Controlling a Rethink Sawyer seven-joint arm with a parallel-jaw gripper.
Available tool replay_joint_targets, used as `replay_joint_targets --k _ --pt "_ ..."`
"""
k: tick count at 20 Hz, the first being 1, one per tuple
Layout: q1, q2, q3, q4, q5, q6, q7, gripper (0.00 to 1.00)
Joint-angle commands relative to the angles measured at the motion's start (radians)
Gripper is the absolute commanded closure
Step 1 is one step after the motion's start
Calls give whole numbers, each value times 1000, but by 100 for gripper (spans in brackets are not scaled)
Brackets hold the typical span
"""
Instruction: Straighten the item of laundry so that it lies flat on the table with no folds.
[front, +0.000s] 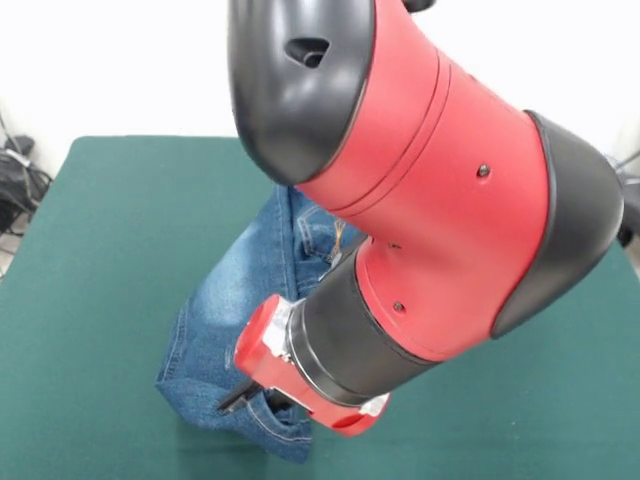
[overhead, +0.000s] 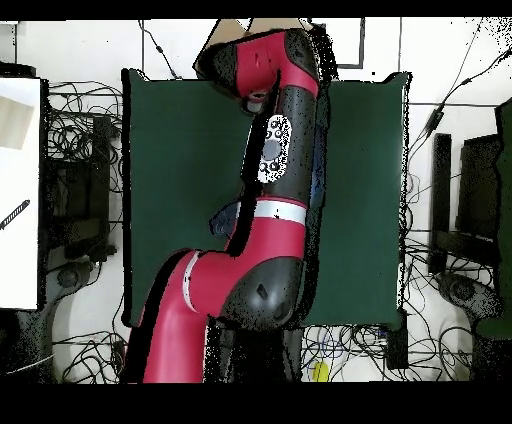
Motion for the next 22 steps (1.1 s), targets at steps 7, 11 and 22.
replay_joint_targets --k 7,11,22 --pt "-21 26 -121 -72 118 116 278 100" --pt "-21 16 -142 -76 141 124 268 100" --pt "-56 8 -328 -134 319 191 275 100"
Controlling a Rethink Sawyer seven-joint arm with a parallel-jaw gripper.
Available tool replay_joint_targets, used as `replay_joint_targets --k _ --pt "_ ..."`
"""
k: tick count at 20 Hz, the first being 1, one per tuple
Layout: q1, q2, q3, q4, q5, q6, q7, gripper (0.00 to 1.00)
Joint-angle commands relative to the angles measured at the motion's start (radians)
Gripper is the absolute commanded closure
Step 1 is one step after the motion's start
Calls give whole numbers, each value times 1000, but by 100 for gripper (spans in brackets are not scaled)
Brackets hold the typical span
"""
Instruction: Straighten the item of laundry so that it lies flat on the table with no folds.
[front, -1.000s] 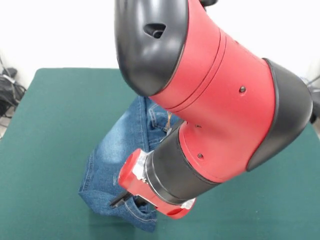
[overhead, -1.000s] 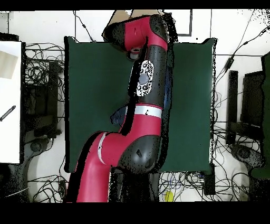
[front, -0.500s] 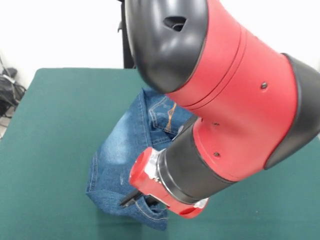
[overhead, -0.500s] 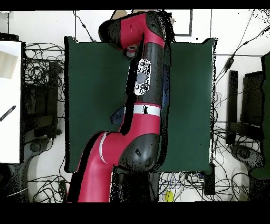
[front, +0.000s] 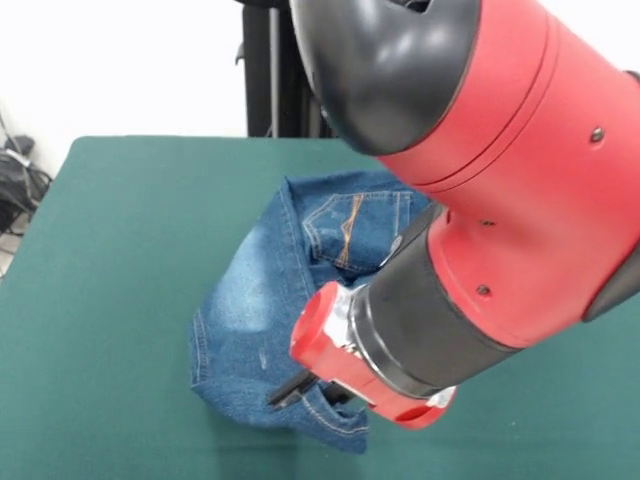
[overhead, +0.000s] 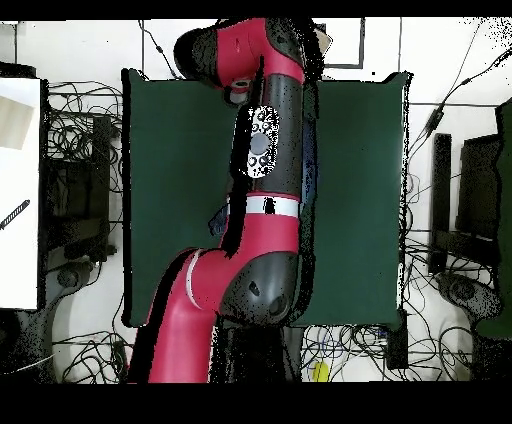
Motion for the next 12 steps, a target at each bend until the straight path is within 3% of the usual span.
replay_joint_targets --k 1,7,12 --pt "-40 -21 -204 -5 177 97 282 100" --pt "-73 -3 -435 -15 363 78 324 100" --pt "-102 -6 -673 7 574 53 329 100"
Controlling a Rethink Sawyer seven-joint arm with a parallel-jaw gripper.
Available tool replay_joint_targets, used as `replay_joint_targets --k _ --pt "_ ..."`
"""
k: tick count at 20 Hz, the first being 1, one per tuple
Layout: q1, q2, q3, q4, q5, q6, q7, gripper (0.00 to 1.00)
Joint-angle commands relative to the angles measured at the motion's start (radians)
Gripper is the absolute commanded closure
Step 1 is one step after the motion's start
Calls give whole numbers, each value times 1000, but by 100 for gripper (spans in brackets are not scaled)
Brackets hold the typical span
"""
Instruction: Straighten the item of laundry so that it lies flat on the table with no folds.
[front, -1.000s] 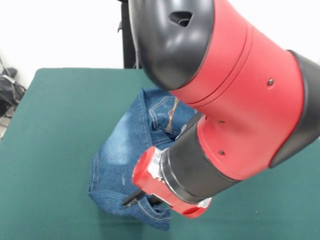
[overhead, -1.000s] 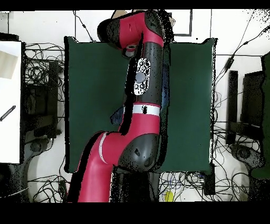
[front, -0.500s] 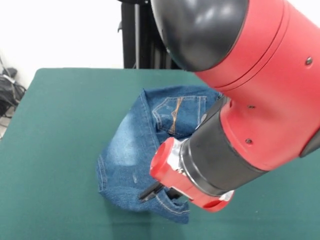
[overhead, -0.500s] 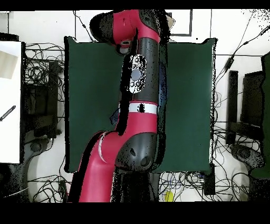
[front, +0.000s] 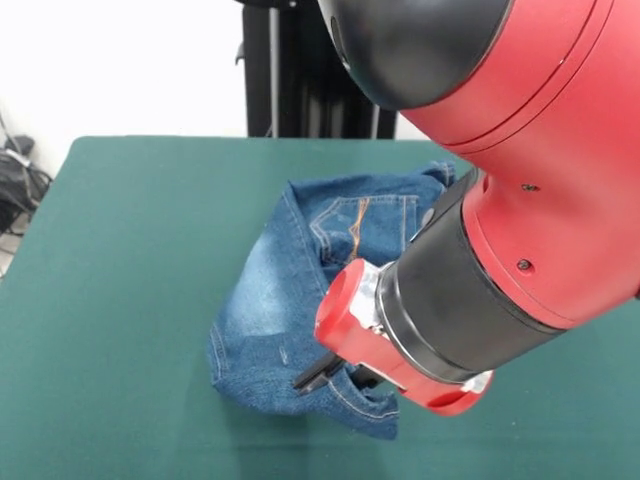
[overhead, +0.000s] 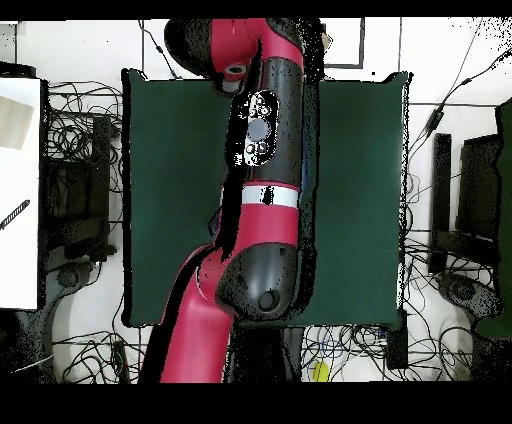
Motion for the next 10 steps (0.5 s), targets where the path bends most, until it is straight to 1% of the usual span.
replay_joint_targets --k 1,5,10 --pt "-34 -9 -402 66 268 12 325 100" --pt "-49 -11 -562 93 400 -20 321 100" --pt "-68 -15 -798 135 605 -40 307 100"
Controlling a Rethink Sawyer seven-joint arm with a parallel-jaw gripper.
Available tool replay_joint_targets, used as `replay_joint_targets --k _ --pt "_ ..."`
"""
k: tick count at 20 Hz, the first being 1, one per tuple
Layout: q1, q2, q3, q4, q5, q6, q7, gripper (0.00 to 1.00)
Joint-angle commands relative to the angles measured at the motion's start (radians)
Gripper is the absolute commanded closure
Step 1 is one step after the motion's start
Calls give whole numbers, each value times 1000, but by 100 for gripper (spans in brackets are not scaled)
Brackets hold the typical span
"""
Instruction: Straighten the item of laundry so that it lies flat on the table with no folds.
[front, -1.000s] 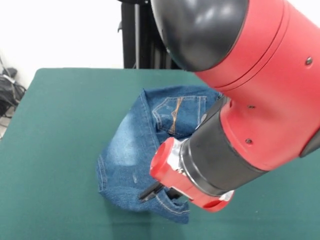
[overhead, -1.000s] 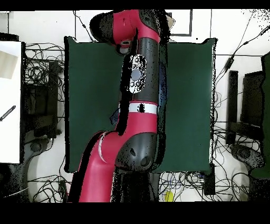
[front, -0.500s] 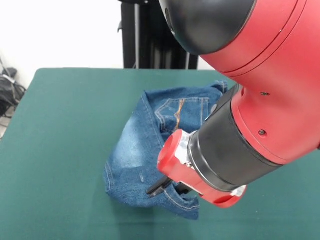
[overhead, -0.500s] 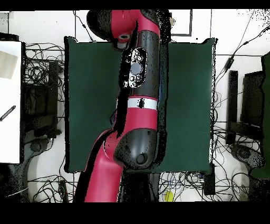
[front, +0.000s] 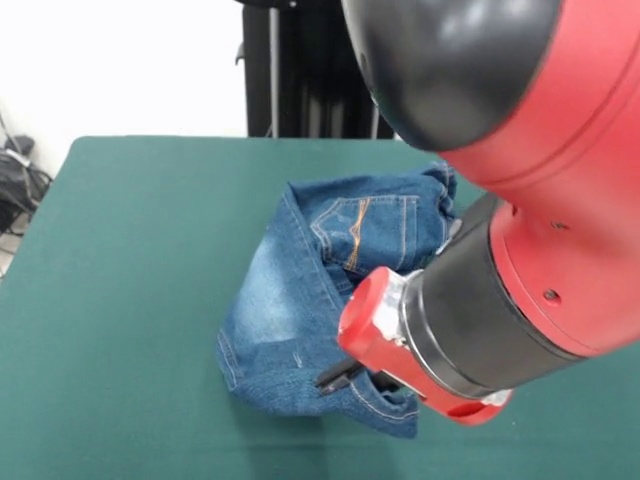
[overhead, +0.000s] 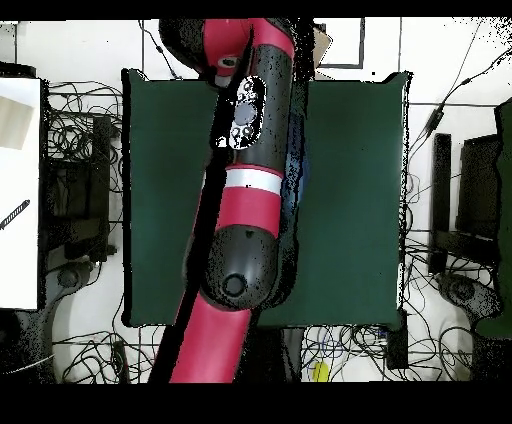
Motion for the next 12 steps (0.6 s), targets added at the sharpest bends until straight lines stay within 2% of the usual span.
replay_joint_targets --k 1,12 --pt "-16 -14 -460 132 270 -42 302 100" --pt "-28 -2 -912 238 681 -23 247 100"
